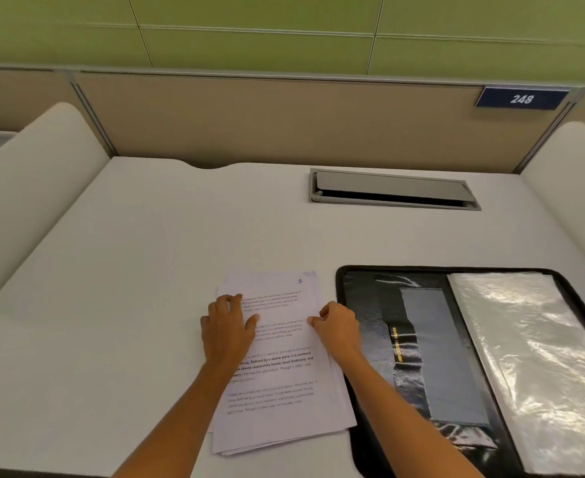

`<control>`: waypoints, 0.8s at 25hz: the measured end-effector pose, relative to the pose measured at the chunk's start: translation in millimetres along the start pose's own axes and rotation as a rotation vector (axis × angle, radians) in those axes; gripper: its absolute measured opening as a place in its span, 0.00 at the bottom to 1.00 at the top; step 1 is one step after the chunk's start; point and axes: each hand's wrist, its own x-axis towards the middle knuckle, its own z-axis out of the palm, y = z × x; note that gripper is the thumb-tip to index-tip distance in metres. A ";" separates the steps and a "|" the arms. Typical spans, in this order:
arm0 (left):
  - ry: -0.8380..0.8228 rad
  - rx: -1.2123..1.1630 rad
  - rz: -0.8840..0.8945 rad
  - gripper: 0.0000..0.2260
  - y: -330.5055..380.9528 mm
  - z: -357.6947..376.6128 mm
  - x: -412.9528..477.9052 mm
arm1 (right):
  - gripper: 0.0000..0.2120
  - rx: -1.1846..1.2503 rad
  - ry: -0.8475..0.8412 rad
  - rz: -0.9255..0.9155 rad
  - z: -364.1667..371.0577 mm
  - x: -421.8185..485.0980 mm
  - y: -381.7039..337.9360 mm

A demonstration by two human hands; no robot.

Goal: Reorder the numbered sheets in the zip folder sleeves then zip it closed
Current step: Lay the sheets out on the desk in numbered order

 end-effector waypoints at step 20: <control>0.033 -0.088 0.052 0.22 2.3 7.5 7.9 | 0.07 0.047 0.045 0.039 -2.7 13.7 0.8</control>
